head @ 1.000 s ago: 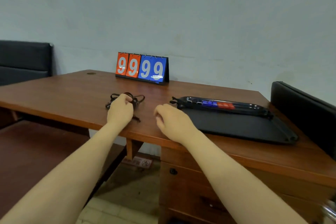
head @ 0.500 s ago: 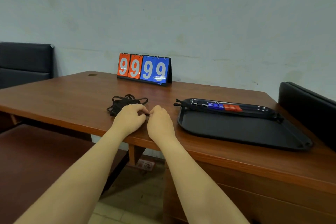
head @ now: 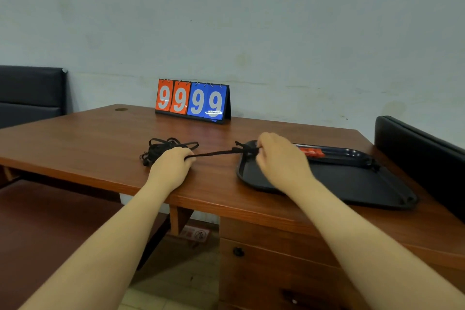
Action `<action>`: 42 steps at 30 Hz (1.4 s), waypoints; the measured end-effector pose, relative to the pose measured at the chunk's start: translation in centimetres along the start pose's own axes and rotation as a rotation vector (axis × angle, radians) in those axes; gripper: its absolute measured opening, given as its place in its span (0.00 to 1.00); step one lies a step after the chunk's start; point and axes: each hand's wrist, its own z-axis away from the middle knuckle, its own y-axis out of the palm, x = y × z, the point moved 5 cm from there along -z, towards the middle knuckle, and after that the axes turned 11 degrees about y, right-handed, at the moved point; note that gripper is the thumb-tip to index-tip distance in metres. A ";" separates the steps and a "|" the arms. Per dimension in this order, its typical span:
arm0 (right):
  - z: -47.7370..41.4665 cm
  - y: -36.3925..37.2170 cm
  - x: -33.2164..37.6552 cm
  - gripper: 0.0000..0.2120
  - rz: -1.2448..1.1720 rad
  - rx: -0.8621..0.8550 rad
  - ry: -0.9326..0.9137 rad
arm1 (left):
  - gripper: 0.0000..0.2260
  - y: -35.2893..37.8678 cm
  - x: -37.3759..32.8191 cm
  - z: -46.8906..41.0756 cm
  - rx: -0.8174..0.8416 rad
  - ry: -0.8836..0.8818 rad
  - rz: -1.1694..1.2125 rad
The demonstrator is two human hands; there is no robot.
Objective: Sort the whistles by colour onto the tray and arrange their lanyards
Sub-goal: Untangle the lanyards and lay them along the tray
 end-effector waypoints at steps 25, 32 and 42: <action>2.8 -3.2 -17.0 0.07 -0.319 -0.258 0.531 | 0.11 -0.2 -0.5 -0.1 -0.006 -0.034 -0.075; 2.7 -3.2 -18.7 0.09 -0.495 -0.250 0.673 | 0.14 -0.6 -1.9 0.2 -0.020 0.122 -0.095; 1.0 -5.6 -23.1 0.06 -0.180 -0.057 0.702 | 0.06 3.0 -6.0 -3.8 -0.267 -0.314 0.418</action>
